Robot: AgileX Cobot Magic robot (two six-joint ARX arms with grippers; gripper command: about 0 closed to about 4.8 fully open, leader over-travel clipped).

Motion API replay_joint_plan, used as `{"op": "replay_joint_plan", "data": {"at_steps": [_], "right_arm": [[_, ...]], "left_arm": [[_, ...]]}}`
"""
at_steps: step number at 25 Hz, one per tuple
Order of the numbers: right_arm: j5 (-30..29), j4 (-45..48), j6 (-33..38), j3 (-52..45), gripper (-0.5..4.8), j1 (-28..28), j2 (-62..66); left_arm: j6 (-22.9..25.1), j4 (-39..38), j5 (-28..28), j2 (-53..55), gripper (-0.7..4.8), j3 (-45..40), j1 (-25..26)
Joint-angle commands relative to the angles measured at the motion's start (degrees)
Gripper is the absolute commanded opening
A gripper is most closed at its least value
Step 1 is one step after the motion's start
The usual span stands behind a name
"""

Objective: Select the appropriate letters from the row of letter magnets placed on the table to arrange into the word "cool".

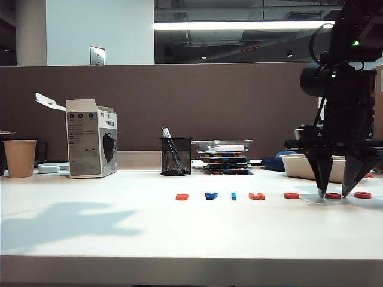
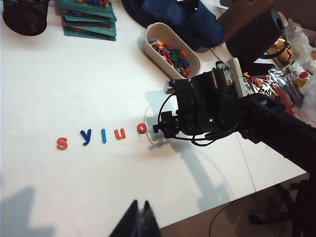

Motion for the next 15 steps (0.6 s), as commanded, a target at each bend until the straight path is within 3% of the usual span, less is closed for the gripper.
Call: {"op": "replay_joint_plan", "data": {"at_steps": [1,8,10,15], "right_arm": [[0.04,-0.61,0.24,-0.17,1.98,-0.02,0.42],[0.04,-1.09,0.24,-0.17,1.94,-0.02,0.57],[-0.02,-1.38,0.24,-0.17,1.50,-0.02,0.68],[-1.01,-1.62,0.24,-0.17,1.42,-0.02,0.68]], "left_arm": [[0.48,0.33,-0.15,-0.15,-0.03,0.20,0.00],[0.46,0.33,-0.13,-0.15,-0.03,0.20,0.00],[0.46,0.33,-0.13,-0.15,-0.03,0.20,0.00],[0.46,0.33,-0.13,-0.15,-0.03,0.20,0.00]]}}
